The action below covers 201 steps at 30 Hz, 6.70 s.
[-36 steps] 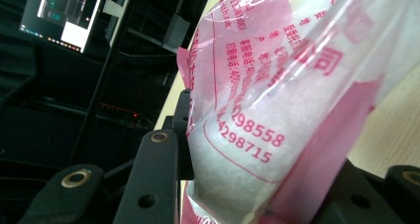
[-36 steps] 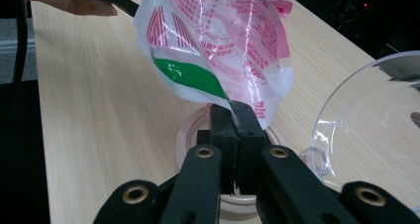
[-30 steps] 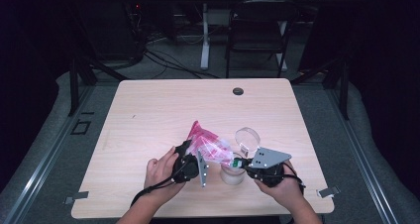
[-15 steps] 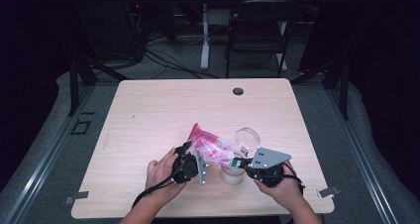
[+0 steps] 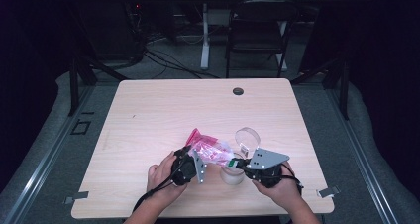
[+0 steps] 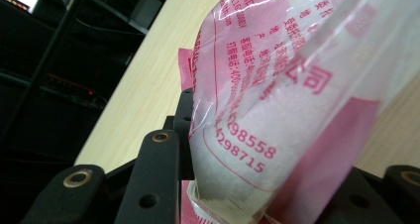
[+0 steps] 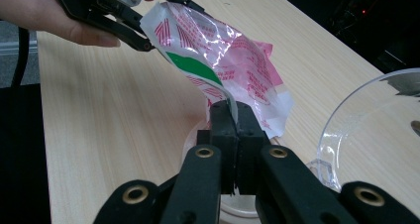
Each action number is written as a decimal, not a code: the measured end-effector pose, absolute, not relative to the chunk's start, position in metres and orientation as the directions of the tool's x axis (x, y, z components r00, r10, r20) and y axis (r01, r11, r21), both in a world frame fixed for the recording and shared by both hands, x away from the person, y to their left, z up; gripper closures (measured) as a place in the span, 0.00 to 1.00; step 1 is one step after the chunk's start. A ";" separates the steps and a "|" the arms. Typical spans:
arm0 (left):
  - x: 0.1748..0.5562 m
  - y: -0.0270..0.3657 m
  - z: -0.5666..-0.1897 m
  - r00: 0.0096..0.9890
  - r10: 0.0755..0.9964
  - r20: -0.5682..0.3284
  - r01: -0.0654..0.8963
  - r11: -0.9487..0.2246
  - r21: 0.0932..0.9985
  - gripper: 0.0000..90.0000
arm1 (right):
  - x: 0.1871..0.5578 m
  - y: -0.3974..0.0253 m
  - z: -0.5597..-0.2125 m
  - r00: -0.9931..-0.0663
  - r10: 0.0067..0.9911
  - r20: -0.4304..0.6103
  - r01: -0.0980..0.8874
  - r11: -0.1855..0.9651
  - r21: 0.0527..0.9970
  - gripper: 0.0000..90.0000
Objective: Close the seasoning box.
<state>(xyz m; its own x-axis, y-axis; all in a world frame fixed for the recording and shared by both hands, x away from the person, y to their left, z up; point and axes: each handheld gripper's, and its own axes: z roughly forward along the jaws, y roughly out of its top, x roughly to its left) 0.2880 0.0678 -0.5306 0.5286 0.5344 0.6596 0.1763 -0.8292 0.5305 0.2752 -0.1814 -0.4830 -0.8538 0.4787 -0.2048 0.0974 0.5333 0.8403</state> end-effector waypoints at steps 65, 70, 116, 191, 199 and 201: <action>0.279 0.094 -0.546 0.663 0.709 0.242 0.284 -0.537 0.794 0.50 | 0.292 -0.136 -0.462 -0.859 0.421 -0.293 0.027 0.608 0.794 1.00; 0.275 0.093 -0.538 0.674 0.701 0.235 0.263 -0.524 0.810 0.51 | 0.293 -0.135 -0.462 -0.857 0.420 -0.298 0.028 0.615 0.788 1.00; 0.285 0.106 -0.516 0.697 0.710 0.102 0.315 -0.431 0.846 1.00 | 0.285 -0.155 -0.453 -0.837 0.495 -0.233 0.053 0.497 0.866 0.68; 0.308 0.223 -0.526 0.505 0.861 -0.065 0.452 -0.200 0.869 0.66 | 0.278 -0.190 -0.455 -0.757 0.622 -0.198 0.104 0.415 0.904 0.63; 0.306 0.215 -0.532 0.524 0.851 -0.035 0.449 -0.241 0.860 0.54 | 0.281 -0.210 -0.451 -0.729 0.664 -0.166 0.144 0.385 0.911 0.62; 0.305 0.213 -0.533 0.528 0.849 -0.032 0.449 -0.247 0.859 0.53 | 0.280 -0.213 -0.451 -0.722 0.673 -0.159 0.150 0.376 0.915 0.62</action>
